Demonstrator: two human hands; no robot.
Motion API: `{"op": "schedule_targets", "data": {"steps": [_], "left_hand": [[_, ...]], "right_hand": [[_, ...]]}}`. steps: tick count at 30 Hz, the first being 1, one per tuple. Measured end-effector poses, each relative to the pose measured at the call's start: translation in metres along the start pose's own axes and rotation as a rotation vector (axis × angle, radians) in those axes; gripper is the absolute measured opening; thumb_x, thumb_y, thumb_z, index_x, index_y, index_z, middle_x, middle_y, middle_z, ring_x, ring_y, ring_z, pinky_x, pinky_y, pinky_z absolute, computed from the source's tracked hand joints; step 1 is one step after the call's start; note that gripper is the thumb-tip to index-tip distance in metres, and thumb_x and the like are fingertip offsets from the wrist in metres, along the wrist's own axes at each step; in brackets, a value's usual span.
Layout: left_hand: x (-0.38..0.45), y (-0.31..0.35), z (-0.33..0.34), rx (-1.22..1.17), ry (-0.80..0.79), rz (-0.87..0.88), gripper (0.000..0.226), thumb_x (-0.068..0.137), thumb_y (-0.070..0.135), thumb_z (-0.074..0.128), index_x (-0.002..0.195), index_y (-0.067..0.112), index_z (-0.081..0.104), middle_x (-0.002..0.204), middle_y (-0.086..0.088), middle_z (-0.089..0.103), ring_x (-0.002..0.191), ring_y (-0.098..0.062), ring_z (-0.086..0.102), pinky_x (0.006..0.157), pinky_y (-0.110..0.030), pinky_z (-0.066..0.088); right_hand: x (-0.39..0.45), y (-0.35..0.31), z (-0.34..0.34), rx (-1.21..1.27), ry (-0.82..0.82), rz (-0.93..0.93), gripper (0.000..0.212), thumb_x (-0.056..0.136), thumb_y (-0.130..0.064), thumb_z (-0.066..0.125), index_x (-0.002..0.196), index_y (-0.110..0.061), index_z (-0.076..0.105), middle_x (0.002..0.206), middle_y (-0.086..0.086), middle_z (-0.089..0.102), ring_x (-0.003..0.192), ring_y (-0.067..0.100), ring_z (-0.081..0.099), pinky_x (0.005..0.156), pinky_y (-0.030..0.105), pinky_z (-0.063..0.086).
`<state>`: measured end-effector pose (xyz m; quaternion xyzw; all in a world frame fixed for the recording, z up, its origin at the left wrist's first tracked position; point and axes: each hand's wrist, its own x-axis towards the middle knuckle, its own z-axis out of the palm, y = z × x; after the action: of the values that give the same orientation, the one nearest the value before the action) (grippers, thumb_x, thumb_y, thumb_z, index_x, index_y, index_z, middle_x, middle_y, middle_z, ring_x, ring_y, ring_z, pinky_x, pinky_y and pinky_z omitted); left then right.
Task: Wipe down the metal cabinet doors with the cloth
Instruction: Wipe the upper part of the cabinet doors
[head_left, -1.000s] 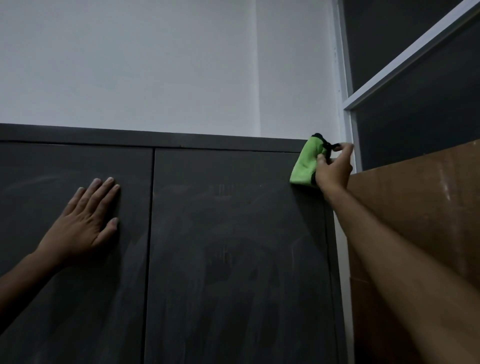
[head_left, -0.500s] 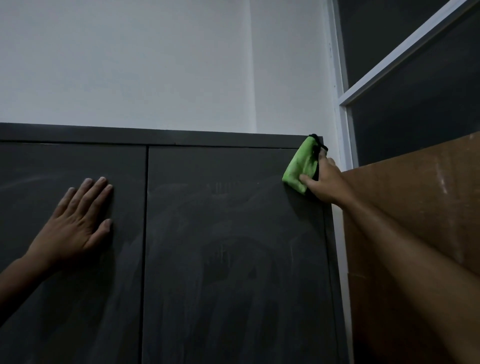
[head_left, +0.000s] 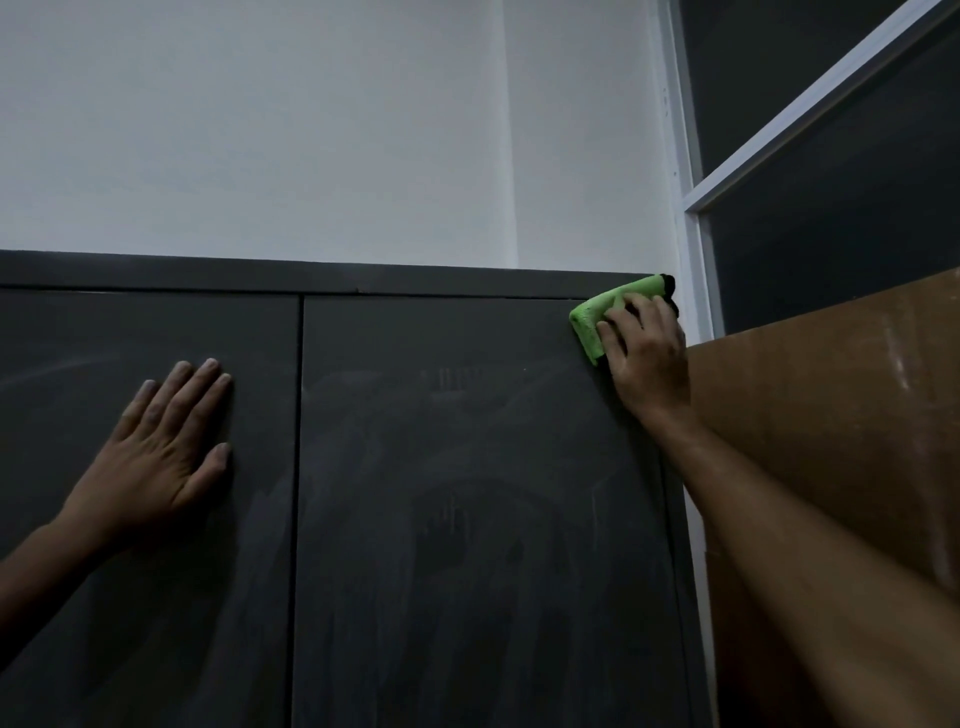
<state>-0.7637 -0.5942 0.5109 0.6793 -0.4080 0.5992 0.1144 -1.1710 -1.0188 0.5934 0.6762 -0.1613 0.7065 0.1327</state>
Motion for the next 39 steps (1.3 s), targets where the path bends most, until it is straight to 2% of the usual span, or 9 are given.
{"op": "schedule_targets", "data": {"steps": [4, 8, 11, 16, 22, 26, 29, 34, 39], "left_hand": [[0.0, 0.006, -0.005, -0.007, 0.024, 0.0, 0.079, 0.103, 0.061, 0.022, 0.169, 0.018, 0.014, 0.177, -0.004, 0.008, 0.164, -0.025, 0.006, 0.132, -0.038, -0.006], [0.0, 0.008, -0.008, -0.015, 0.039, 0.012, 0.078, 0.104, 0.06, 0.021, 0.169, 0.017, 0.013, 0.177, -0.004, 0.007, 0.164, -0.026, 0.005, 0.132, -0.038, -0.006], [-0.001, 0.013, -0.011, -0.038, 0.057, 0.014, 0.077, 0.104, 0.057, 0.024, 0.169, 0.017, 0.014, 0.177, -0.004, 0.007, 0.164, -0.026, 0.004, 0.132, -0.039, -0.005], [-0.001, 0.025, -0.024, -0.052, 0.059, 0.014, 0.077, 0.102, 0.051, 0.029, 0.168, 0.015, 0.014, 0.177, -0.005, 0.007, 0.164, -0.025, 0.004, 0.132, -0.04, -0.004], [-0.002, 0.029, -0.028, -0.037, 0.052, 0.008, 0.076, 0.103, 0.05, 0.031, 0.168, 0.013, 0.014, 0.177, -0.005, 0.006, 0.164, -0.022, 0.0, 0.132, -0.038, -0.005], [-0.003, 0.028, -0.028, -0.035, 0.045, 0.003, 0.076, 0.103, 0.051, 0.029, 0.168, 0.015, 0.014, 0.177, -0.005, 0.005, 0.164, -0.023, 0.001, 0.132, -0.039, -0.005], [-0.002, 0.03, -0.031, -0.041, 0.044, 0.002, 0.076, 0.103, 0.05, 0.029, 0.168, 0.014, 0.014, 0.177, -0.005, 0.006, 0.164, -0.022, 0.0, 0.132, -0.039, -0.005], [-0.002, 0.031, -0.031, -0.033, 0.044, 0.001, 0.077, 0.103, 0.05, 0.03, 0.168, 0.011, 0.014, 0.177, -0.007, 0.007, 0.164, -0.022, -0.001, 0.132, -0.038, -0.006], [-0.002, 0.029, -0.03, -0.038, 0.026, 0.007, 0.077, 0.104, 0.052, 0.028, 0.169, 0.015, 0.011, 0.177, -0.005, 0.004, 0.164, -0.023, 0.0, 0.132, -0.041, -0.004]], "right_hand": [[-0.011, 0.0, 0.007, 0.074, -0.065, 0.044, 0.041, 0.101, -0.029, 0.055, 0.139, -0.015, 0.06, 0.157, 0.013, 0.04, 0.15, 0.039, 0.025, 0.118, 0.057, 0.032], [0.009, -0.023, 0.011, 0.019, -0.012, 0.098, 0.048, 0.102, -0.041, 0.051, 0.142, -0.017, 0.06, 0.151, 0.015, 0.041, 0.133, 0.039, 0.036, 0.107, 0.054, 0.041], [0.027, -0.067, 0.019, 0.063, 0.013, 0.183, 0.054, 0.099, -0.052, 0.053, 0.14, -0.018, 0.062, 0.145, 0.017, 0.044, 0.128, 0.039, 0.038, 0.106, 0.05, 0.039], [-0.005, -0.084, 0.023, 0.032, 0.02, -0.066, 0.048, 0.092, -0.052, 0.059, 0.125, -0.019, 0.073, 0.125, 0.016, 0.056, 0.111, 0.038, 0.048, 0.092, 0.044, 0.046], [0.03, -0.054, 0.024, -0.019, 0.111, 0.303, 0.056, 0.098, -0.059, 0.047, 0.136, -0.022, 0.065, 0.138, 0.016, 0.049, 0.121, 0.04, 0.043, 0.099, 0.048, 0.042], [0.014, -0.101, 0.038, 0.082, 0.089, 0.037, 0.046, 0.093, -0.053, 0.061, 0.123, -0.022, 0.074, 0.128, 0.017, 0.057, 0.113, 0.042, 0.049, 0.095, 0.045, 0.043], [-0.023, -0.081, 0.034, 0.032, 0.074, -0.093, 0.039, 0.092, -0.051, 0.062, 0.115, -0.022, 0.075, 0.121, 0.015, 0.059, 0.106, 0.04, 0.052, 0.087, 0.047, 0.046], [0.029, -0.069, 0.028, 0.011, 0.149, 0.318, 0.052, 0.096, -0.059, 0.048, 0.127, -0.023, 0.069, 0.131, 0.016, 0.052, 0.117, 0.04, 0.045, 0.096, 0.048, 0.042], [-0.001, -0.139, 0.046, 0.115, 0.072, -0.002, 0.038, 0.089, -0.052, 0.062, 0.113, -0.026, 0.076, 0.123, 0.011, 0.059, 0.11, 0.038, 0.051, 0.089, 0.043, 0.043]]}}
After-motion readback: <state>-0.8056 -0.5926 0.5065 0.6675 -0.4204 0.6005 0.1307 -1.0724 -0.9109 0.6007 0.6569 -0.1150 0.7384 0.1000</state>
